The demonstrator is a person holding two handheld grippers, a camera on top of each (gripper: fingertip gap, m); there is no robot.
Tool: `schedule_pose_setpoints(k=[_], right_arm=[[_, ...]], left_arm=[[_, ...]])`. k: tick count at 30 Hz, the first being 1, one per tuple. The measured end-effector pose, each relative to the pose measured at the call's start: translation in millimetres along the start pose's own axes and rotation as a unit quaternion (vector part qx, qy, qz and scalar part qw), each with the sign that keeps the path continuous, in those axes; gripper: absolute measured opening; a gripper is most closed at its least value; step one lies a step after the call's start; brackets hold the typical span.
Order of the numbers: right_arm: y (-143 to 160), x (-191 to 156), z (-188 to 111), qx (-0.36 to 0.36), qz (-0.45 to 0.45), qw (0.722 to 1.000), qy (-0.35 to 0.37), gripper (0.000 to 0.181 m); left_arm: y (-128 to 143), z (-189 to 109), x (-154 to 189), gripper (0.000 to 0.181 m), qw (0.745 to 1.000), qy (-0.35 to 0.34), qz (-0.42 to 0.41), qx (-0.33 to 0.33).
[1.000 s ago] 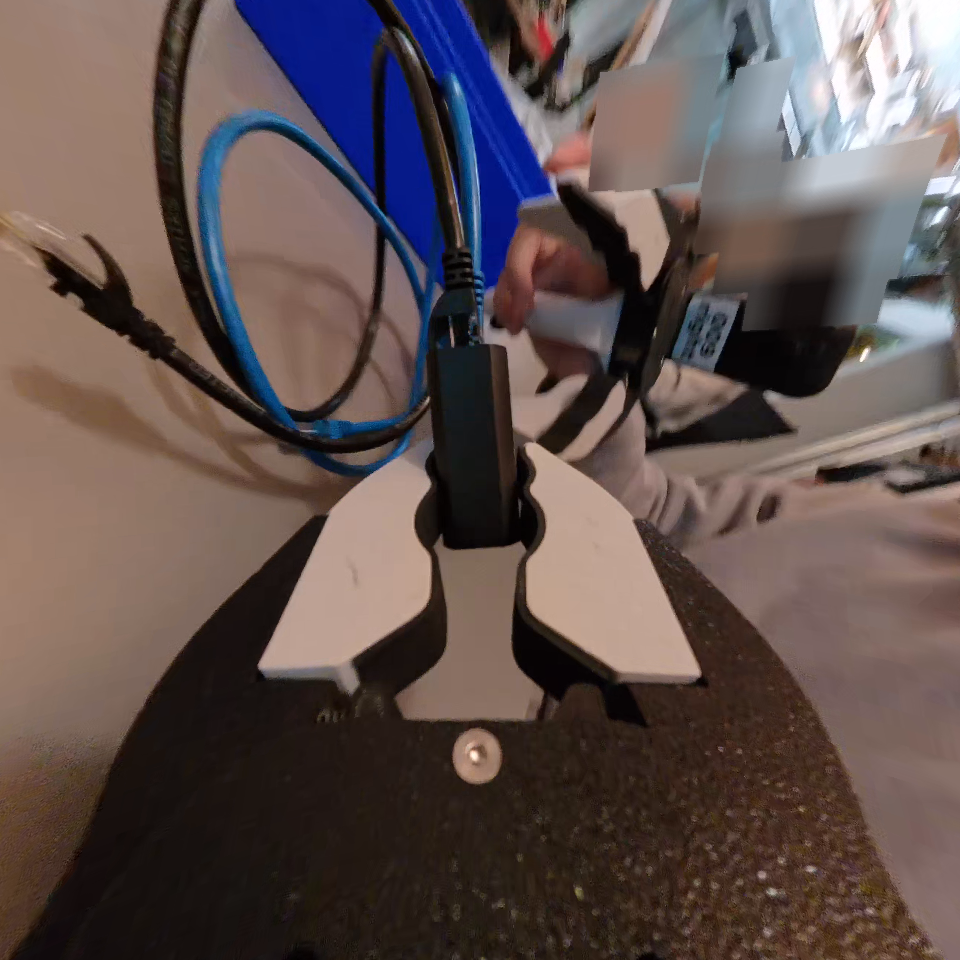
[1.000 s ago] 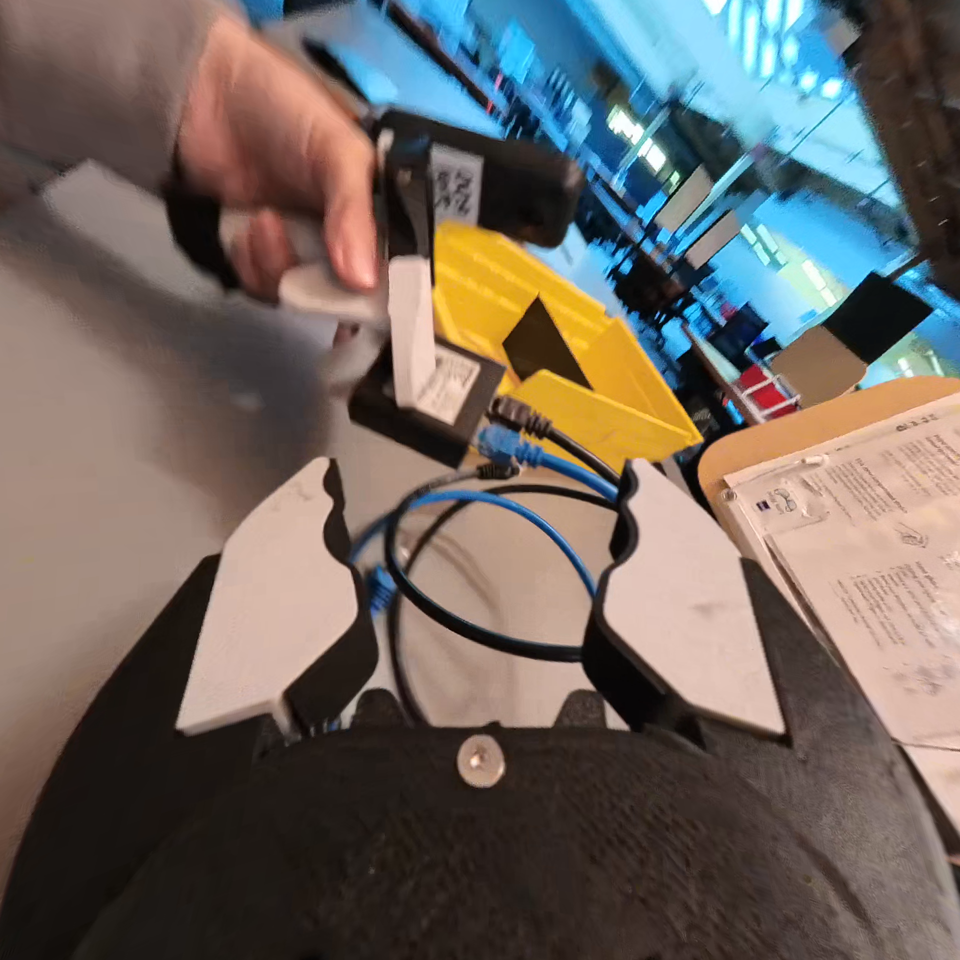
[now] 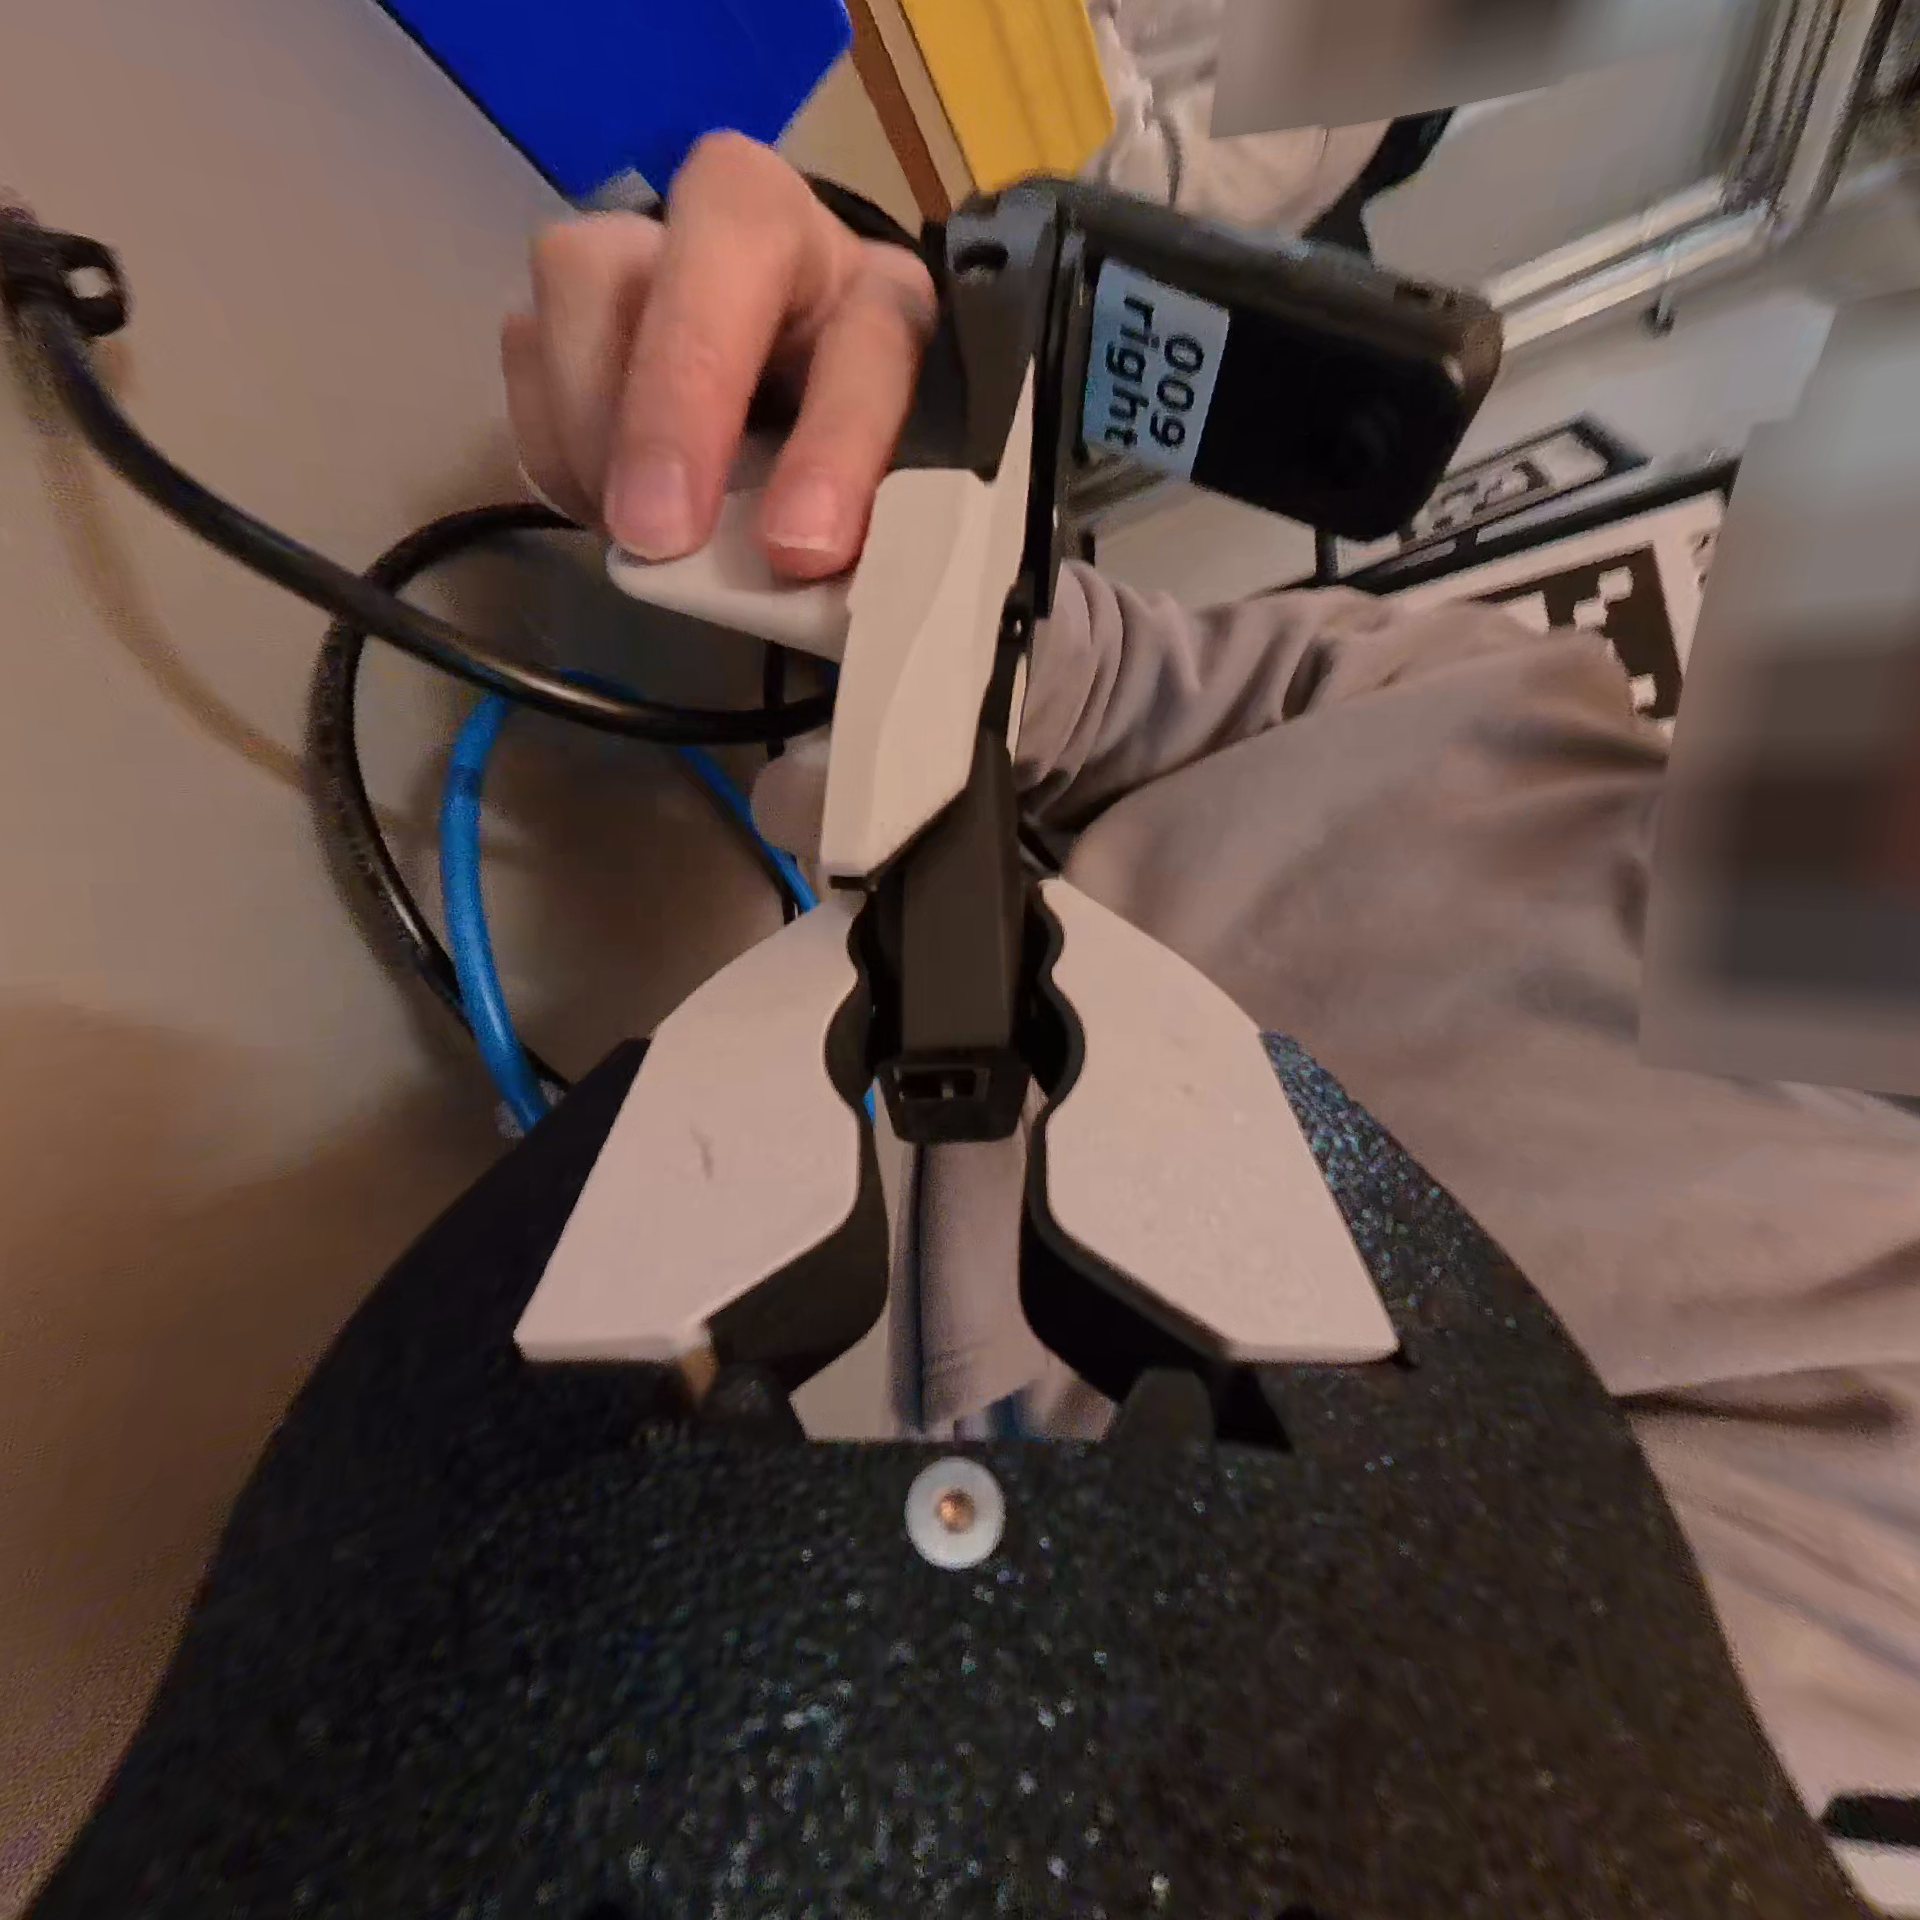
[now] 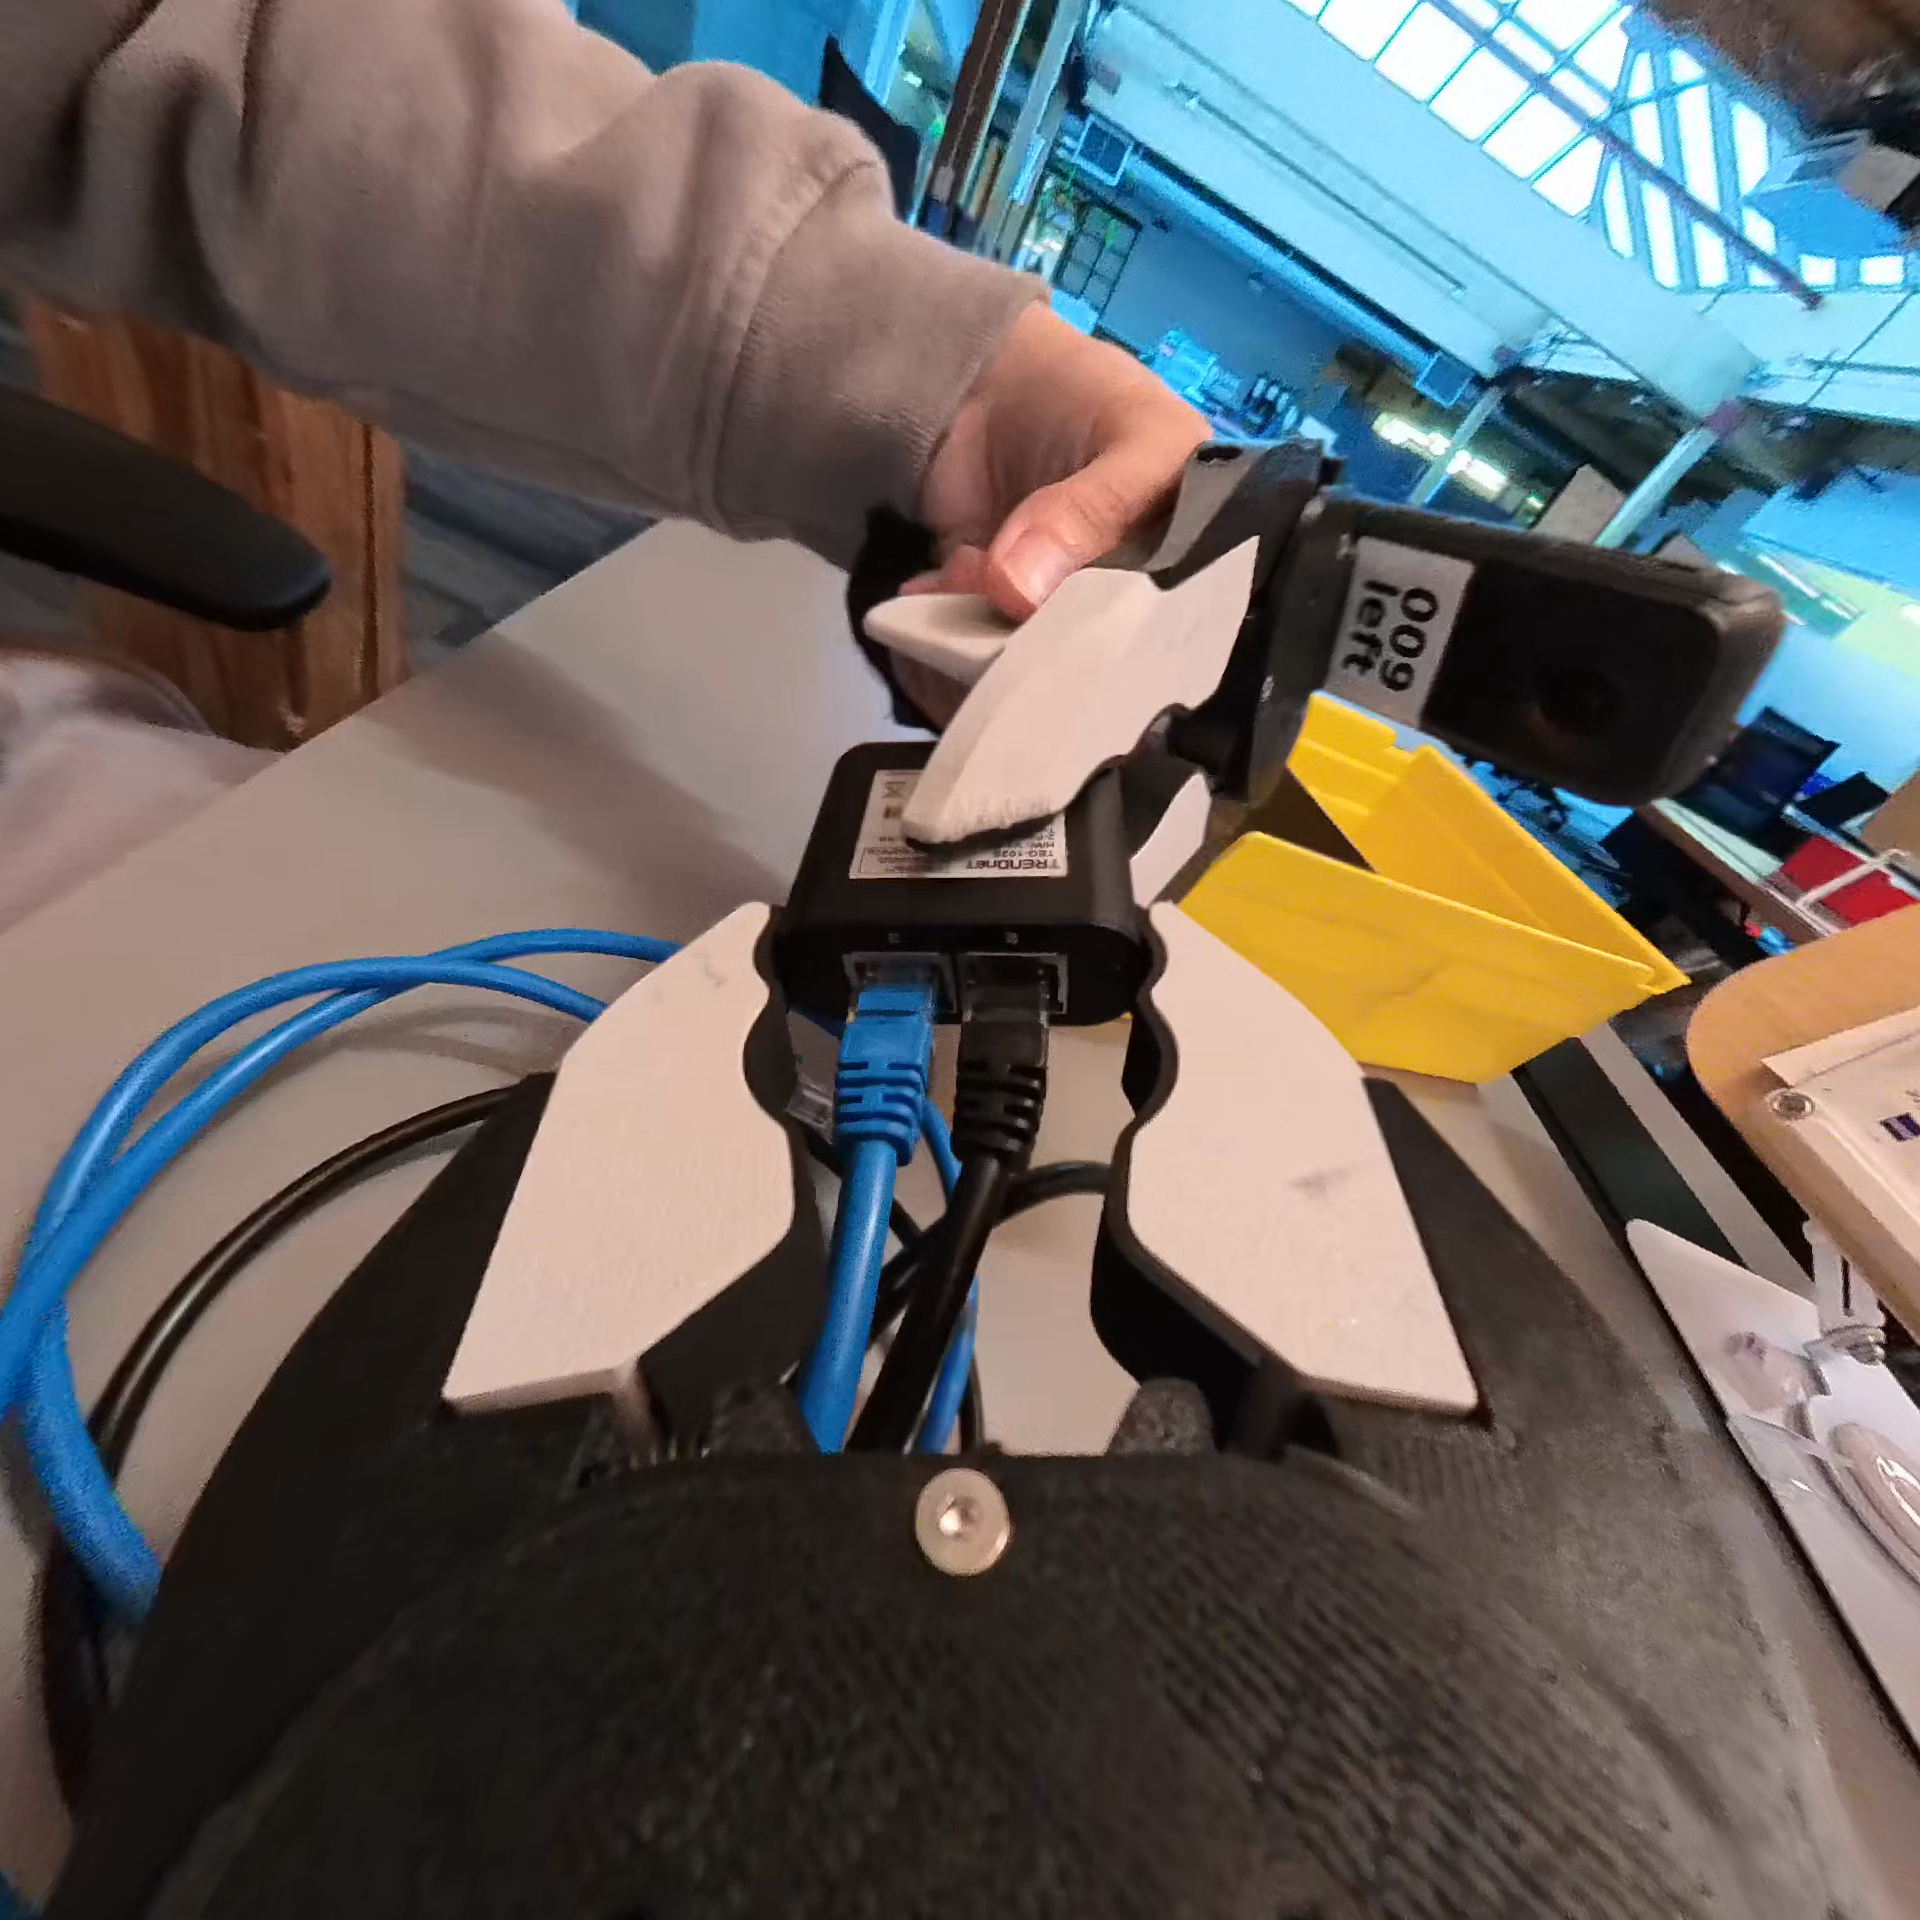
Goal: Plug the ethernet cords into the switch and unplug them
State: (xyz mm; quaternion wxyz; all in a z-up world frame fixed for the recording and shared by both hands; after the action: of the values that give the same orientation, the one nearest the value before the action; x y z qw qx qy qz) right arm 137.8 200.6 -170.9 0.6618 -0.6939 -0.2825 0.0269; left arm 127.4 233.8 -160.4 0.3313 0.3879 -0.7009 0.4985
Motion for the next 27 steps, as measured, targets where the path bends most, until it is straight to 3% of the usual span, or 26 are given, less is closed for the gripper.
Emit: schedule_pose_setpoints(k=[4,10,14,17,19,21,23,27], right_arm=[[2.8,4.2,5.6,0.024,0.01,0.999,0.042,0.062],[14.2,6.8,12.2,-0.006,-0.002,0.997,0.076,0.062],[13.9,10.2,6.8,0.031,0.08,0.995,0.056,0.062],[17.1,13.4,1.9,0.043,0.103,0.992,0.061,0.062],[14.0,12.0,2.3,0.056,0.107,0.991,0.053,0.062],[12.4,14.0,1.2,0.069,0.104,0.99,0.068,0.061],[11.9,16.2,-1.3,0.081,0.111,0.988,0.072,0.061],[5.2,21.8,-11.5,0.135,0.127,0.979,0.091,0.056]], left_arm=[[-5.3,-6.9,-6.6,0.024,0.998,-0.008,-0.032,0.055],[-6.9,-11.0,-19.5,0.024,0.99,-0.056,-0.045,0.119],[-8.4,-15.4,-18.7,0.033,0.978,-0.164,0.031,0.122],[-4.9,-21.1,-21.4,0.05,0.963,-0.236,0.036,0.122],[-2.5,-13.6,-16.2,0.043,0.972,-0.192,0.02,0.134],[-6.5,-9.2,-11.5,0.029,0.974,-0.126,-0.002,0.188],[-9.1,-8.3,-13.5,0.026,0.967,-0.078,-0.03,0.24],[-10.3,-4.7,-24.7,0.023,0.942,-0.048,-0.075,0.323]])
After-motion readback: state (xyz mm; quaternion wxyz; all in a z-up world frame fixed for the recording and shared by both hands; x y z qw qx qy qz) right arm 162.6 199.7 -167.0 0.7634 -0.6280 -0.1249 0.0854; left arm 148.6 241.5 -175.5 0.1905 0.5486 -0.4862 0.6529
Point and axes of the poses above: each gripper's, where its closed fingertips meet, z out along the fingers, y out of its underside, x = y × z across the jaws, the point moved 3 cm from there along -z, back along the fingers, and after that the axes turned 5 degrees about z, right-handed, at the moved point
